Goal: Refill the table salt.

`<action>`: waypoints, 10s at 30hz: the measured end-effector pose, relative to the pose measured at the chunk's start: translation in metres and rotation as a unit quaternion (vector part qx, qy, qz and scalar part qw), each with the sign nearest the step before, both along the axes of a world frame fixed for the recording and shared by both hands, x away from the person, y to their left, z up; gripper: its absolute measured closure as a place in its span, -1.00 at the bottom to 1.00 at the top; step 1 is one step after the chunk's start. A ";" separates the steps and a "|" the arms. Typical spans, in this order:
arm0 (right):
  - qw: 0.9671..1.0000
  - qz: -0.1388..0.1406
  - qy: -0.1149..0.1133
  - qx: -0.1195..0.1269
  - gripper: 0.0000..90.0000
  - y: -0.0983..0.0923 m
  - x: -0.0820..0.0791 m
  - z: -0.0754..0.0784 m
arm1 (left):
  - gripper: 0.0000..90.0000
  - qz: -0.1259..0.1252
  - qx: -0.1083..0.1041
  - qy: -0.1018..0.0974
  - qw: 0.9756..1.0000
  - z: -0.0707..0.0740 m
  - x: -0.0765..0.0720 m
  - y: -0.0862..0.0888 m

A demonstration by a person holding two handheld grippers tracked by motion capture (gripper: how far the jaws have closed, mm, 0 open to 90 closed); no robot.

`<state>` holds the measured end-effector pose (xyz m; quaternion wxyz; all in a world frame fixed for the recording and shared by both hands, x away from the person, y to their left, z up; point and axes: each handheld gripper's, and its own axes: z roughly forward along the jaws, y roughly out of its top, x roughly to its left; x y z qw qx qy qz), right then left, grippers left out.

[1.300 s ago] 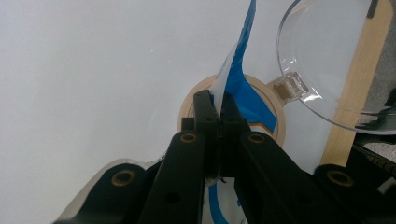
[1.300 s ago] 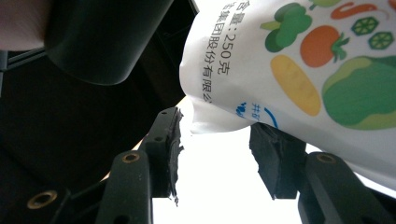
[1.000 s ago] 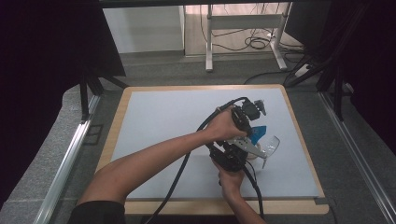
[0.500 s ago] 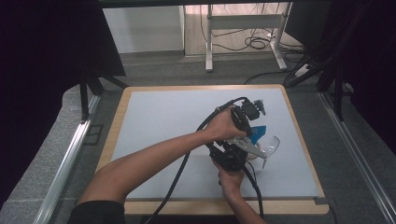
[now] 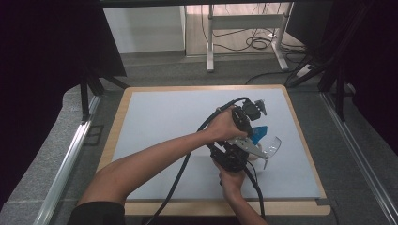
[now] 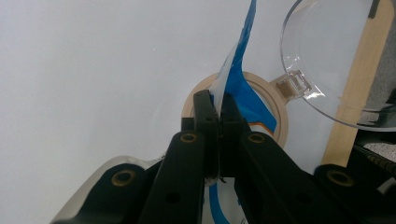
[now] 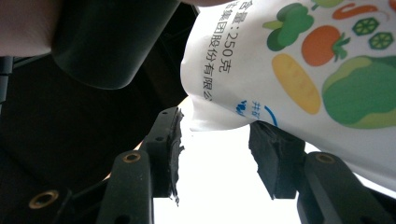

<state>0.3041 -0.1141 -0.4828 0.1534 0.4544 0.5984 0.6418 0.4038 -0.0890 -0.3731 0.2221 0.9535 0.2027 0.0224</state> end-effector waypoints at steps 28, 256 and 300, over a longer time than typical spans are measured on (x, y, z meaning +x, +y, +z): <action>1.000 -0.001 -0.002 0.000 0.22 -0.001 0.000 0.002 | 1.00 -0.001 -0.002 0.000 1.000 0.001 0.000 0.001; 1.000 -0.003 -0.026 0.014 0.25 -0.002 0.000 0.007 | 1.00 0.002 0.008 0.006 1.000 0.004 0.005 0.000; 1.000 0.002 -0.017 -0.013 0.24 -0.001 -0.002 -0.006 | 1.00 0.000 -0.013 0.020 1.000 -0.003 0.006 0.009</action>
